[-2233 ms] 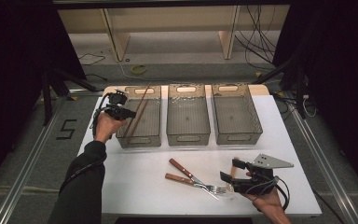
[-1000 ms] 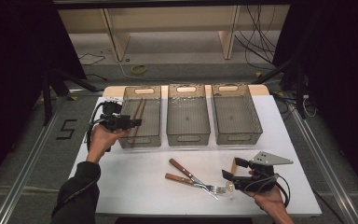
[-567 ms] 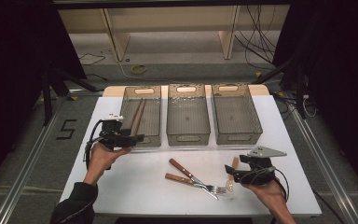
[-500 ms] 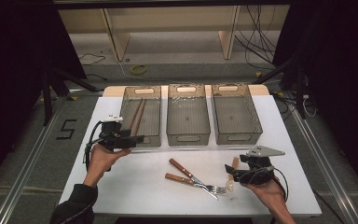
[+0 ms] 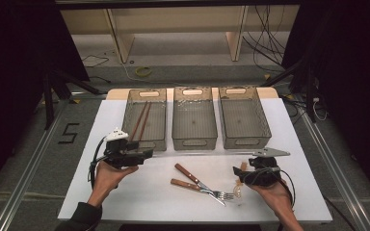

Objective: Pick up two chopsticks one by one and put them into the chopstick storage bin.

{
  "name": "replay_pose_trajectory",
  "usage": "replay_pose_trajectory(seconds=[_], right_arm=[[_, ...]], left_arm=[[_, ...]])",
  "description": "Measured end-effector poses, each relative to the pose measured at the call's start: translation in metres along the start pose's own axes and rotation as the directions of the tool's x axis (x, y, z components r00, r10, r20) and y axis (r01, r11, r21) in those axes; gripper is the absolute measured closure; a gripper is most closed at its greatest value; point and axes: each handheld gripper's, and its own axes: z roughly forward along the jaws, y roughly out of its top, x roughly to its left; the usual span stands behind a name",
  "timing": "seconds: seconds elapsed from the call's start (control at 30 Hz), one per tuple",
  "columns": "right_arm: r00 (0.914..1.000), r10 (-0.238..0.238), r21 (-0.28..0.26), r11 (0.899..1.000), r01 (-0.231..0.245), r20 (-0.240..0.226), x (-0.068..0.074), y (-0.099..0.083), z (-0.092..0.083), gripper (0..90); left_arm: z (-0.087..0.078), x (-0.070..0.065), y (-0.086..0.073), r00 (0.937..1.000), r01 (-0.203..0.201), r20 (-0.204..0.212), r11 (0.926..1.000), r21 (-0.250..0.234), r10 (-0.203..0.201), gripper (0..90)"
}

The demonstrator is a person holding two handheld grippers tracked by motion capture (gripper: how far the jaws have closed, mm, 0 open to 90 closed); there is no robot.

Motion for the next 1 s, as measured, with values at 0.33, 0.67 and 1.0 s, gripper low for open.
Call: replay_pose_trajectory(seconds=[0.33, 0.67, 1.0], right_arm=[[0.999, 0.033, 0.027, 0.999, -0.034, 0.029, -0.003, 0.003, 0.006, 30.5], [0.9982, 0.046, 0.06, 0.997, -0.048, 0.038, -0.006, 0.003, 0.013, 30.6], [0.9974, 0.054, 0.105, 0.993, -0.058, 0.048, -0.008, 0.002, 0.019, 31.4]], left_arm=[[0.002, -0.007, -0.017, 0.9998, -0.008, 0.015, 1.0, -0.002, 0.008, 22.9], [-0.001, -0.011, -0.024, 0.9994, -0.026, 0.022, 0.9994, -0.021, 0.026, 22.2], [-0.001, -0.013, -0.033, 0.9988, -0.046, 0.015, 0.9989, 0.008, 0.046, 22.2]])
